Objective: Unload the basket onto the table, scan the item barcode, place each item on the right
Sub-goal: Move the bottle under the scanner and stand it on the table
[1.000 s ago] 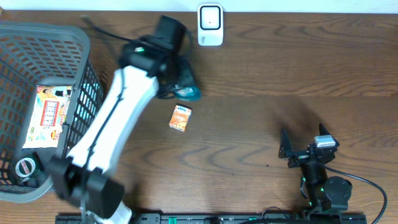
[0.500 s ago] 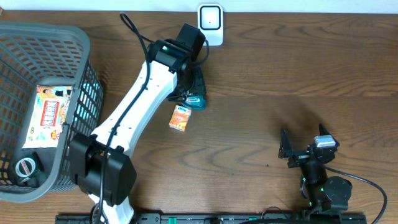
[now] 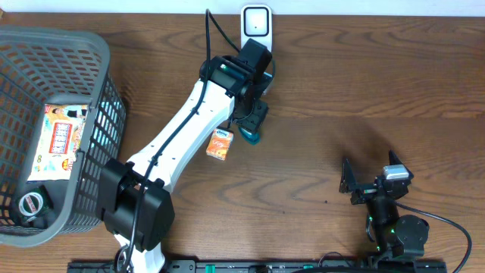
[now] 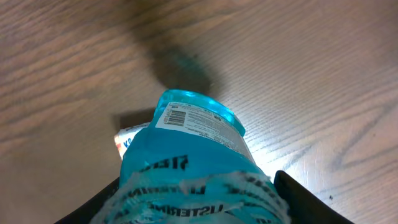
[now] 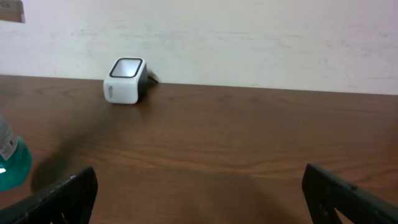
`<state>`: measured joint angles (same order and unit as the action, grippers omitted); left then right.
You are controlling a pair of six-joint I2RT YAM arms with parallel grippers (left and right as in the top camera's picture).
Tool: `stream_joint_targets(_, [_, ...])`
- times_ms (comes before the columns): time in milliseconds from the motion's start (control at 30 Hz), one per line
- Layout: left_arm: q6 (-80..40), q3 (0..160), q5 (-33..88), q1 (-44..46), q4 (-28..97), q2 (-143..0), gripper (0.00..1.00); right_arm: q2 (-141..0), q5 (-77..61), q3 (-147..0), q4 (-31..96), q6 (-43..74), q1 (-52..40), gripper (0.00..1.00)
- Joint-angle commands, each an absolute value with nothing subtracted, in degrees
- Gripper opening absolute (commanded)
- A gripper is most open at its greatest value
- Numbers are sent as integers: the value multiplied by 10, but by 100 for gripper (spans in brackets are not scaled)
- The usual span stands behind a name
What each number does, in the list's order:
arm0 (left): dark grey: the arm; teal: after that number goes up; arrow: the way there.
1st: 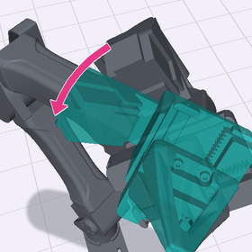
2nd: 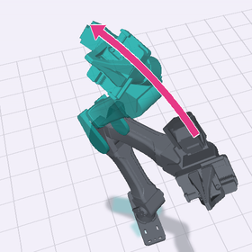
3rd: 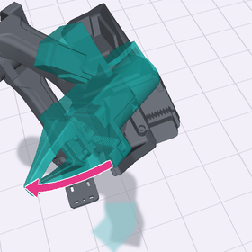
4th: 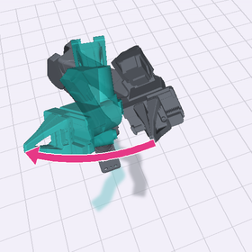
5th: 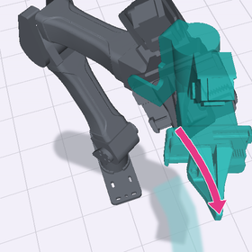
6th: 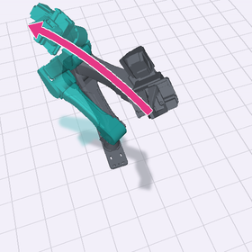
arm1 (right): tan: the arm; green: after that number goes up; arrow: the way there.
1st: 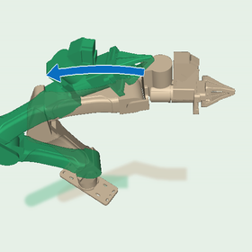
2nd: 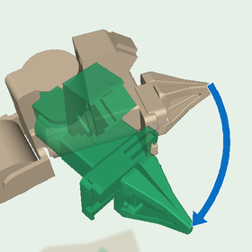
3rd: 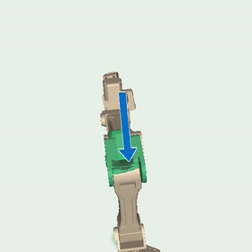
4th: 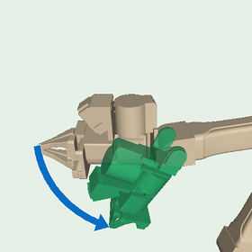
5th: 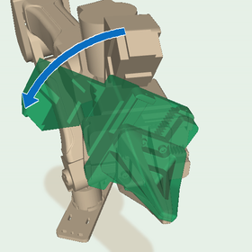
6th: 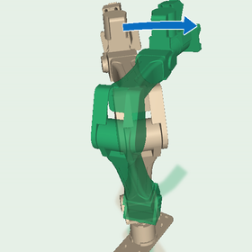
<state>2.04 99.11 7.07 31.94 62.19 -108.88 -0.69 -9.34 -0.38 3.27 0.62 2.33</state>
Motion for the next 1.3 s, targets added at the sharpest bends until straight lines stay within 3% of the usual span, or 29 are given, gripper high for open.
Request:
stream_joint_targets(0, [78,983,121,317,609,-1084,42,-4,-93,-3,35,6,19,99])
stream_joint_targets(667, [229,967,130,317,607,-1129,44,-4,-94,-3,35,6,19,99])
stream_joint_targets(733, [229,967,130,317,608,-1128,50,-4,-94,-3,35,6,19,99])
stream_joint_targets(867, [216,970,130,317,607,-1127,79,-4,-94,-3,35,6,19,99])
stream_joint_targets(1000, [195,988,130,317,616,-1116,96,-4,-94,-3,35,6,19,99])
stream_joint_targets(1267, [137,1046,77,317,640,-1029,98,-4,-94,-3,35,6,19,99])
